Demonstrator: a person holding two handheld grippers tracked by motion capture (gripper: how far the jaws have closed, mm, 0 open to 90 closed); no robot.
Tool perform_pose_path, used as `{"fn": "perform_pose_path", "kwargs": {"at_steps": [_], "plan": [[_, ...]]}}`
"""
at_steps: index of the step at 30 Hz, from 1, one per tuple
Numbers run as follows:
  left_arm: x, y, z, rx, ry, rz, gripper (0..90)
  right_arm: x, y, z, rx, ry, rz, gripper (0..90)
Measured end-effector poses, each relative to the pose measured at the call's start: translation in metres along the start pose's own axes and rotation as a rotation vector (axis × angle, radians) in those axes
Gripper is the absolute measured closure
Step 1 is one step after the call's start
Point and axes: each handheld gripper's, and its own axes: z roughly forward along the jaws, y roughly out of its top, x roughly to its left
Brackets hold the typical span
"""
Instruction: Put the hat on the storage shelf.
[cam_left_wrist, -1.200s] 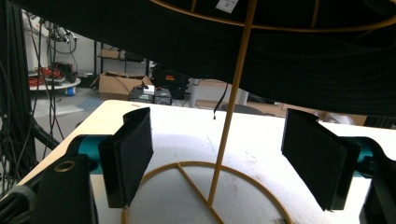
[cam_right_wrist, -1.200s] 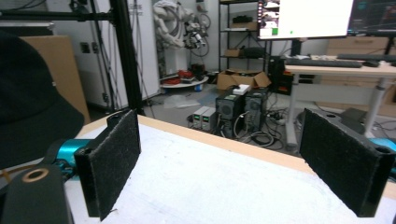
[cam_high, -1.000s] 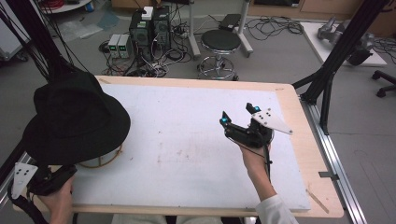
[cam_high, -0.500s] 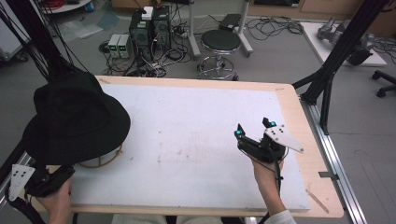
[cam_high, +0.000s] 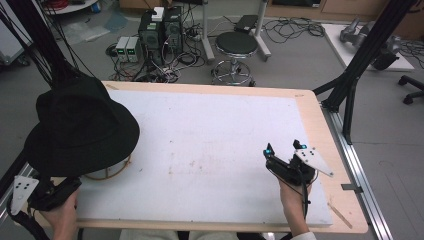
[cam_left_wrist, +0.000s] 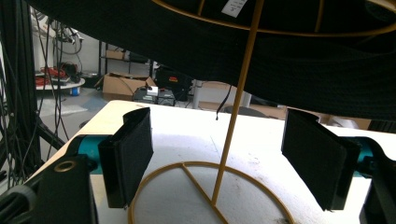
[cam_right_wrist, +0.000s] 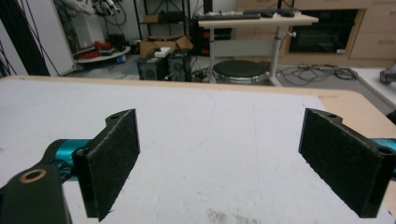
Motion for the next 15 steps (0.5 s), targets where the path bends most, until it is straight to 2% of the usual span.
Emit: {"fn": "perform_pose_path", "kwargs": {"at_steps": [5, 8, 13, 15], "plan": [[0.001, 0.000, -0.001, -0.004, 0.006, -0.003, 25.2, -0.006, -0.015, -0.001, 0.009, -0.030, 0.018, 11.6], [0.001, 0.000, -0.001, -0.002, 0.006, -0.002, 25.2, -0.009, -0.026, -0.001, -0.002, -0.047, 0.013, 11.6], [0.002, 0.000, -0.002, -0.002, 0.008, 0.001, 25.2, -0.009, -0.033, -0.002, 0.000, -0.057, 0.005, 11.6], [0.002, 0.000, -0.002, -0.001, 0.007, 0.001, 25.2, -0.009, -0.033, -0.005, -0.026, -0.062, 0.005, 11.6]]}}
